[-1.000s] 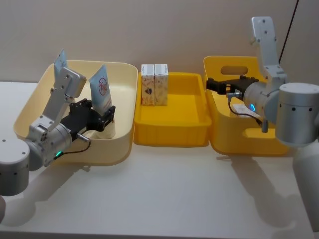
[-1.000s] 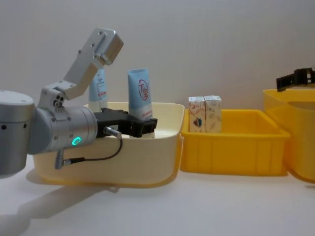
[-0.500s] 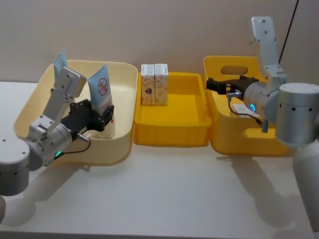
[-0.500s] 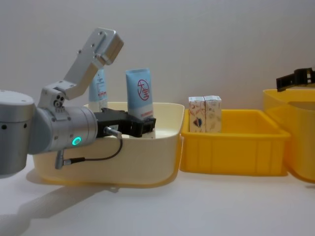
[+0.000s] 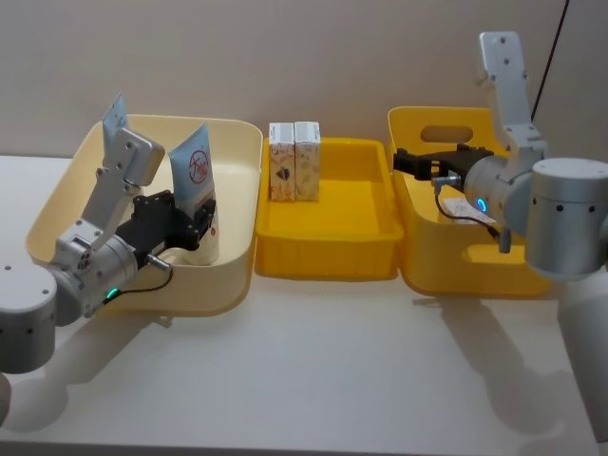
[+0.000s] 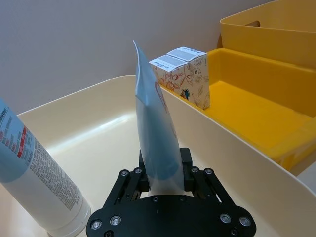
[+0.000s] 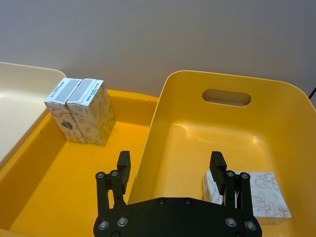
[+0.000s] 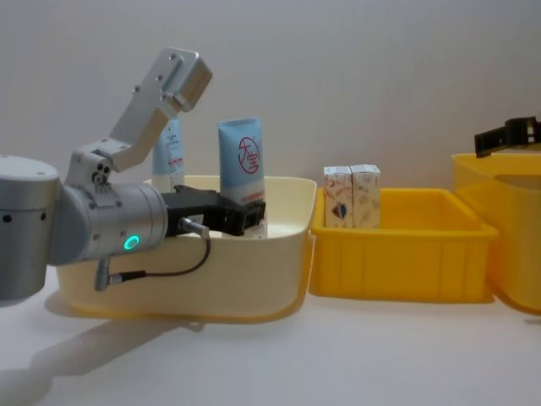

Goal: Bimanual collaborative sorting of washing and personal care products

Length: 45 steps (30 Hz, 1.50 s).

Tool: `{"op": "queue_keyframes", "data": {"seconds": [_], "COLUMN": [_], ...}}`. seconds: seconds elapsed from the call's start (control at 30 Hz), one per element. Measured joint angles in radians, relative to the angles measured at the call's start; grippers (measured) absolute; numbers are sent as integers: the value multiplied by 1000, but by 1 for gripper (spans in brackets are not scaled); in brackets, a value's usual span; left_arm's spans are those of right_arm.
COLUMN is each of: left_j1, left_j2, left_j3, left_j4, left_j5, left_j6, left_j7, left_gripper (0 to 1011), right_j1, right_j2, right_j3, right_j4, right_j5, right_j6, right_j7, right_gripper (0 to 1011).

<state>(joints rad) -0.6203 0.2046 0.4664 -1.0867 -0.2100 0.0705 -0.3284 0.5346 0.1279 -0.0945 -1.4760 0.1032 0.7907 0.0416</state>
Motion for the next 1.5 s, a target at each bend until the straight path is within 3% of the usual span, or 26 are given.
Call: {"op": "queue_keyframes", "data": {"seconds": [1.5], "left_j1": [0], "left_j2": [0], "left_j3": [0], "left_j4": [0], "left_j5": [0], "left_j6": [0], "left_j7": [0], "left_gripper": [353], "right_j1": [0], "right_j2": [0], "right_j3": [0], "right_j4": [0], "right_j5": [0], "right_j6": [0], "right_j7": [0], "right_gripper": [1001]}}
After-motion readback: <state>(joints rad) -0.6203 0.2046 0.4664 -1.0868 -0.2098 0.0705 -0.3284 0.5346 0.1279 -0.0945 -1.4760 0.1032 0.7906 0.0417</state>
